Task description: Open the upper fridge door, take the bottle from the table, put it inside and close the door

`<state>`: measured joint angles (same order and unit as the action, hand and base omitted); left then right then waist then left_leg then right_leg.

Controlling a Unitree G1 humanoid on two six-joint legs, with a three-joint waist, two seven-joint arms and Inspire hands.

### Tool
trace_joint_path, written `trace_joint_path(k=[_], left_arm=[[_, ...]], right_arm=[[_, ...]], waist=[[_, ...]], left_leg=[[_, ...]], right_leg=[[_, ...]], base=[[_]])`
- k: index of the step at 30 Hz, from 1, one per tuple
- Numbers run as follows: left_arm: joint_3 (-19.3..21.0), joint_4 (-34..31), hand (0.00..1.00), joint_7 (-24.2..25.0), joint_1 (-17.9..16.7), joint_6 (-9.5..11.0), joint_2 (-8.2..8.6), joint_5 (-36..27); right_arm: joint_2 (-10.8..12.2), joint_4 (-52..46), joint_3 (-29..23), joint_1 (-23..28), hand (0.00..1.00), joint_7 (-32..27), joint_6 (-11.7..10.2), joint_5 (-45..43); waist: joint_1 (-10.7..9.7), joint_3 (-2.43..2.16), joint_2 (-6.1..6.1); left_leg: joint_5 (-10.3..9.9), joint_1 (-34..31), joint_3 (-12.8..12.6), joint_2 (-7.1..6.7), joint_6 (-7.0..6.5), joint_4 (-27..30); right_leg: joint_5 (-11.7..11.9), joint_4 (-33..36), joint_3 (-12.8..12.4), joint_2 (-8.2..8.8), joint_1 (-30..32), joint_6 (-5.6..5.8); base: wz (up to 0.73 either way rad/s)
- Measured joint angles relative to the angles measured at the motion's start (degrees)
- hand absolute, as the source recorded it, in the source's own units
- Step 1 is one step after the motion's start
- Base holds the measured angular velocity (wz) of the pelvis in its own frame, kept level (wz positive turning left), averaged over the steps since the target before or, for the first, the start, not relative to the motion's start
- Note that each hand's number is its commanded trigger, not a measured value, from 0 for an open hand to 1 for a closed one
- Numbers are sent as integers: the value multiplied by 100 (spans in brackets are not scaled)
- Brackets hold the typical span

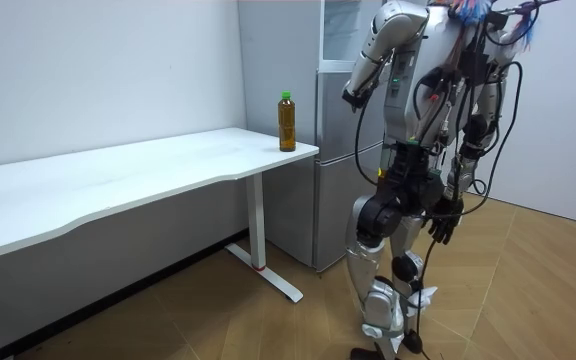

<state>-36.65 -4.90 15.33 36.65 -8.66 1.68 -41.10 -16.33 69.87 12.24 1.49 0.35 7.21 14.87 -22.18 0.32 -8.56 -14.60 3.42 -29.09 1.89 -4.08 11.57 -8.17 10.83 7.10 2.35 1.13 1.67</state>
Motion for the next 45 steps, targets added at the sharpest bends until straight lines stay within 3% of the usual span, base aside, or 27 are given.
trace_joint_path(k=[5,15,17,22,25,28,29,32,33,36,37,40,41,45], left_arm=[[-94,2,0,7,36,0,8,-2],[-189,102,0,17,366,0,31,1],[-185,99,0,19,366,0,25,7],[-178,86,0,62,394,0,-23,3],[-173,82,0,56,392,0,-41,6],[-112,32,0,44,386,0,-78,78],[-36,25,0,53,363,3,-121,239],[212,-4,0,28,290,4,-303,491],[390,-95,0,8,170,7,-367,561],[802,-623,0,-82,-225,11,-659,623],[929,-842,0,-132,-327,12,-734,681],[1162,-1211,0,-271,-607,171,-779,944],[1200,-1249,0,-344,-701,238,-802,1094],[1683,-1664,0,-394,-1190,242,-868,1668]], right_arm=[[1,13,2,-16,0,8,3,-9],[5,-9,3,-49,0,32,27,-207],[26,-8,2,-59,0,79,33,-349],[71,-13,67,-152,0,106,43,-387],[47,-11,228,-145,0,48,35,-339],[45,-13,233,-153,0,20,-5,-364],[56,-13,232,-156,0,23,-8,-396],[112,-13,229,-202,0,-3,-32,-386],[128,-13,229,-196,0,-29,-32,-385],[146,-11,238,-190,0,-49,-28,-397],[148,-7,249,-189,0,-62,-28,-394],[184,-1,283,-172,0,-142,-39,-380],[206,2,281,-123,0,-210,-110,-364],[218,25,206,59,0,-409,-291,-355]], waist=[[-110,5,-9],[-105,28,-7],[-94,60,38],[-58,71,55],[239,102,117],[539,97,170],[668,88,197],[806,85,282],[859,79,321],[1108,55,406],[1209,29,412],[1354,22,491],[1418,-21,480],[1753,-53,476]], left_leg=[[-25,15,-64,44,36,8],[-21,6,-63,46,47,3],[-23,-15,-43,33,45,-10],[8,-235,124,12,20,12],[49,-243,214,1,19,20],[140,-286,373,-56,-4,17],[146,-277,419,-60,-2,21],[174,-264,493,-68,-1,26],[195,-269,508,-76,-8,27],[217,-300,533,-75,-6,34],[218,-319,564,-74,-6,50],[219,-306,673,-76,-8,128],[219,-300,744,-81,-8,134],[219,-279,761,-79,-8,140]], right_leg=[[11,-11,-62,-43,10,-24],[14,17,-47,-44,38,-35],[-39,115,-15,-18,84,-32],[-41,151,220,48,172,-32],[-42,183,470,108,116,-35],[-60,184,647,178,113,-30],[-71,196,713,189,79,-32],[-89,171,898,221,-27,-35],[-109,180,1028,254,-54,-35],[-136,176,1093,269,-53,-42],[-136,170,1136,270,-64,-42],[-140,141,1346,295,-236,-34],[-136,78,1383,280,-310,-26],[-135,72,1423,281,-349,-25]], base=[[-8],[-2],[6],[17],[19],[32],[25],[30],[41],[23],[22],[34],[35],[7]])
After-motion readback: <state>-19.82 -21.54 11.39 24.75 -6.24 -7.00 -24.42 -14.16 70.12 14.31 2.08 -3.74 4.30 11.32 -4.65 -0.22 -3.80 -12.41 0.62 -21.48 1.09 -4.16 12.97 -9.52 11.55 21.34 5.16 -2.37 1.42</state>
